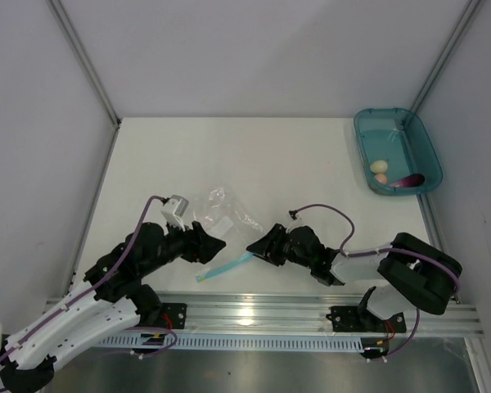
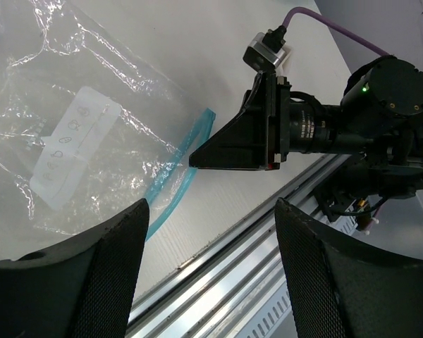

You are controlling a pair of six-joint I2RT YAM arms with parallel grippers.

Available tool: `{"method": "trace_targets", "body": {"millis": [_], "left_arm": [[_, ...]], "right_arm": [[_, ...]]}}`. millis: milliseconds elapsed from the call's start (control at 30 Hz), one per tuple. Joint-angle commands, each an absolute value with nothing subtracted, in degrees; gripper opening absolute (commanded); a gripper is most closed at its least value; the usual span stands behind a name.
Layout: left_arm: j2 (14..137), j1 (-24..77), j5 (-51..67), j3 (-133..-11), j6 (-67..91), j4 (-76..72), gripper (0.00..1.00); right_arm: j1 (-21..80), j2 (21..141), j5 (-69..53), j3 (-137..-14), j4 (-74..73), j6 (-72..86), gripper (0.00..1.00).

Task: Place the food in the zip-top bag and seal the zipper
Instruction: Pick up the zipper food storage bag at the center of the board.

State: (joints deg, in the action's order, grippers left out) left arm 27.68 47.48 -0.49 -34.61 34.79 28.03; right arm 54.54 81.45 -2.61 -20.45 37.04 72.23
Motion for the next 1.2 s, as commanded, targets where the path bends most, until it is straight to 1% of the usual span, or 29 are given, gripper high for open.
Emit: {"method": "trace_targets", "body": {"millis": [0,33,67,100,200,233,300,433,500,600,700,800,900,1067,1167], "left_arm": [[27.86,48.86,-4.57,-36.74,35.60,28.74,0.74],[27.95,49.39,-4.92,-36.65,35.60,29.00,0.74],[28.12,49.74,-5.53,-36.65,35.68,29.44,0.74],[28.04,50.18,-6.06,-36.74,35.77,29.62,0.74],[28.04,52.29,-8.26,-36.65,36.12,30.32,0.74],[28.04,53.25,-8.70,-36.74,36.21,30.50,0.73],[28.21,54.05,-10.02,-37.00,36.21,31.46,0.73],[29.26,55.89,-12.12,-37.97,35.60,33.30,0.73],[29.97,56.25,-13.18,-38.49,35.16,33.75,0.73],[30.76,56.42,-13.62,-38.67,34.72,33.66,0.73],[31.81,56.43,-13.62,-38.67,33.75,32.43,0.73],[34.35,56.51,-14.15,-40.07,32.00,32.43,0.74],[38.30,58.26,-16.08,-43.23,30.68,33.48,0.73],[43.68,62.48,-23.01,-47.71,31.02,35.68,0.74],[45.87,64.16,-24.87,-48.43,31.38,36.03,0.75]], "right_arm": [[54.76,84.89,0.00,-20.13,45.87,71.89,0.45],[54.76,86.82,0.00,-20.04,47.62,71.63,0.44],[54.67,87.71,0.00,-20.04,50.16,71.20,0.35],[54.58,88.41,0.00,-20.13,51.06,70.93,0.31],[54.14,91.14,1.15,-20.39,53.34,70.14,0.14],[53.53,92.53,0.71,-20.39,55.61,70.05,0.06],[53.18,93.60,-1.30,-20.39,57.47,69.96,0.01],[52.65,92.38,-2.81,-21.00,55.04,68.82,0.00],[52.65,88.96,-2.99,-21.97,51.87,68.03,0.00],[52.73,82.37,-2.81,-24.51,40.39,64.87,0.00],[52.73,76.49,-3.08,-28.73,32.28,61.09,0.00],[52.65,72.53,-3.08,-32.86,19.99,59.15,0.00],[52.47,70.93,-4.39,-36.81,12.86,58.71,0.00],[52.65,68.73,-5.27,-39.64,7.39,59.68,0.00],[52.56,67.06,-5.10,-40.87,4.49,60.12,0.00]]}}
